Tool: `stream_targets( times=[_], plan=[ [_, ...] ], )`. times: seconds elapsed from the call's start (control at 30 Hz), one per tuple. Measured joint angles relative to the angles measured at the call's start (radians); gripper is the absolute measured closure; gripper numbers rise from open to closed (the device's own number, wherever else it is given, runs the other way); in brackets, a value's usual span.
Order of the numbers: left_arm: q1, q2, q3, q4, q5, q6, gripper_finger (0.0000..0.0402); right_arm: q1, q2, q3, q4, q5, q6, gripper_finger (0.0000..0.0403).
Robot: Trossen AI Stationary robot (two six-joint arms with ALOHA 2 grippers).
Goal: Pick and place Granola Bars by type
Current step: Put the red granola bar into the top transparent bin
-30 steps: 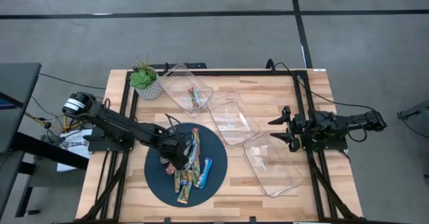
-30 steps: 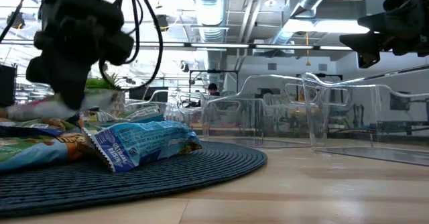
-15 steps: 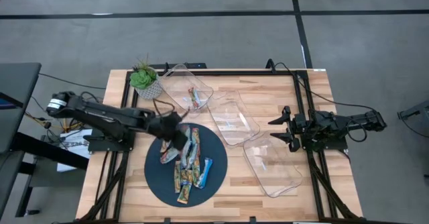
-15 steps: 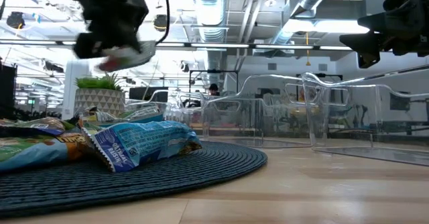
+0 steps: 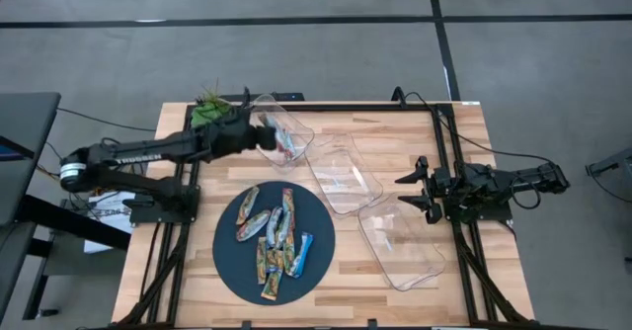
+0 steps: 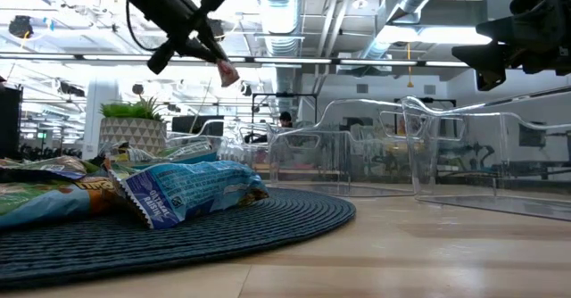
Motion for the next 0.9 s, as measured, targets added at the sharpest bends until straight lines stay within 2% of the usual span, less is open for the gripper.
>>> stream_targets(
  times=[0.13,0.3,0.43,0.7,0.9],
  plan=[
    [0.096,0.019,0.0,-0.016,-0.001,0.04,0.0379,0.0,0.0,0.0,0.0,0.0,0.0,0.0179],
    [0.167,0.063,0.0,-0.097,0.087,0.07,0.0379,0.0,0.0,0.0,0.0,0.0,0.0,0.0179],
    [0.172,0.137,0.0,-0.137,0.11,0.147,0.0379,0.0,0.0,0.0,0.0,0.0,0.0,0.0179],
    [0.174,0.268,0.0,-0.094,0.162,0.289,0.0377,0.0,0.0,0.0,0.0,0.0,0.0,0.0179],
    [0.185,0.297,0.0,-0.098,0.247,0.355,0.0333,0.0,0.0,0.0,0.0,0.0,0.0,0.0179]
  ],
)
